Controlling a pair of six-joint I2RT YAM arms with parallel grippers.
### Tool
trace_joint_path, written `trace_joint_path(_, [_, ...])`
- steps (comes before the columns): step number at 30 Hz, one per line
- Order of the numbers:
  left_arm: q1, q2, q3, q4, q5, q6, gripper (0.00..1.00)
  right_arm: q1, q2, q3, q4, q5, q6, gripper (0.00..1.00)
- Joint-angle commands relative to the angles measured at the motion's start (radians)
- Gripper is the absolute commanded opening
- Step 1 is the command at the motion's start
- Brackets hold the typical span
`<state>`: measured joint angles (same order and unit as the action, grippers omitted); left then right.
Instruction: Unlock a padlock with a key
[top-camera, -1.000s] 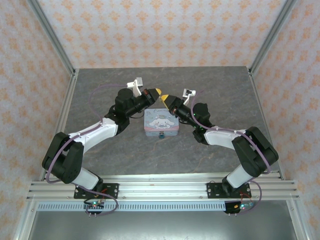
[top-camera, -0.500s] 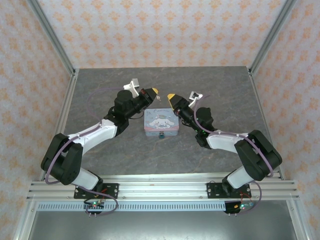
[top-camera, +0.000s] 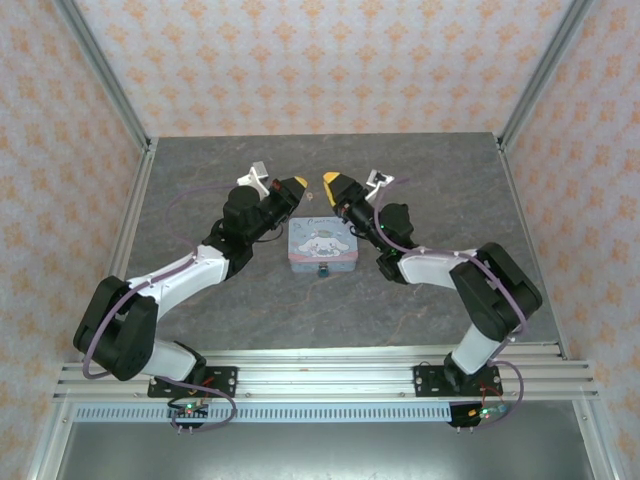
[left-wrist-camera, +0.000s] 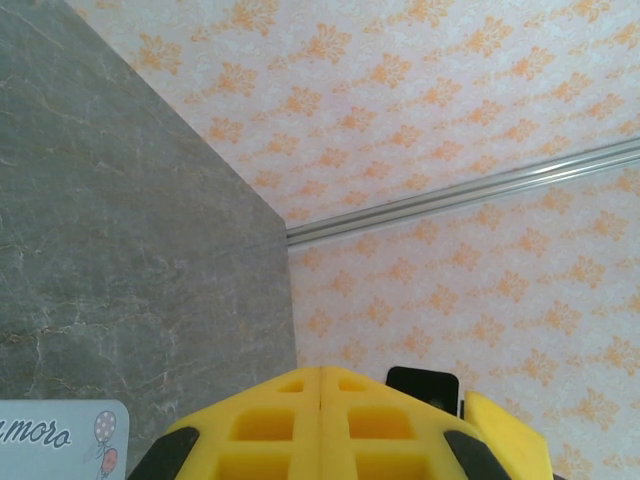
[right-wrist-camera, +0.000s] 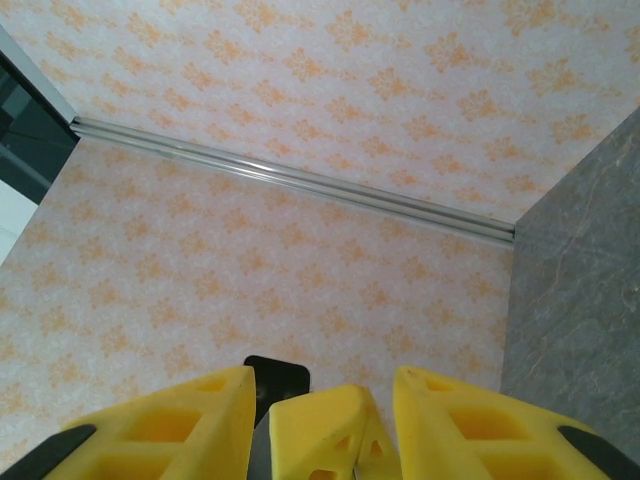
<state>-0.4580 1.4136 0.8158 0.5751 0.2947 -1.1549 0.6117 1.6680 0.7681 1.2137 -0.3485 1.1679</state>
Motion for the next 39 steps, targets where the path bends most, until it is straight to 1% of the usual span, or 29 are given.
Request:
trace_joint_path(1, [-0.008, -0.025, 0.006, 0.039, -0.016, 0.019, 0.0, 0.015, 0.014, 0.046, 0.05, -0.045, 0.015, 0.4])
trace_joint_path(7, [-0.008, -0.017, 0.023, 0.042, 0.004, 0.059, 0.0, 0.028, 0.021, 0.05, 0.022, -0.086, 0.009, 0.4])
trace_joint_path(21, [-0.01, -0.005, 0.048, 0.051, 0.033, 0.092, 0.0, 0.043, 0.056, 0.042, 0.017, -0.117, 0.012, 0.4])
trace_joint_path(29, [-0.01, -0.001, 0.053, 0.048, 0.031, 0.096, 0.0, 0.045, 0.05, 0.026, 0.024, -0.13, 0.007, 0.32])
trace_joint_path(36, [-0.011, 0.001, 0.053, 0.045, 0.029, 0.096, 0.0, 0.046, 0.045, 0.015, 0.028, -0.13, 0.006, 0.21])
trace_joint_path(39, [-0.01, 0.001, 0.052, 0.042, 0.025, 0.099, 0.0, 0.046, 0.045, 0.013, 0.036, -0.133, 0.01, 0.2])
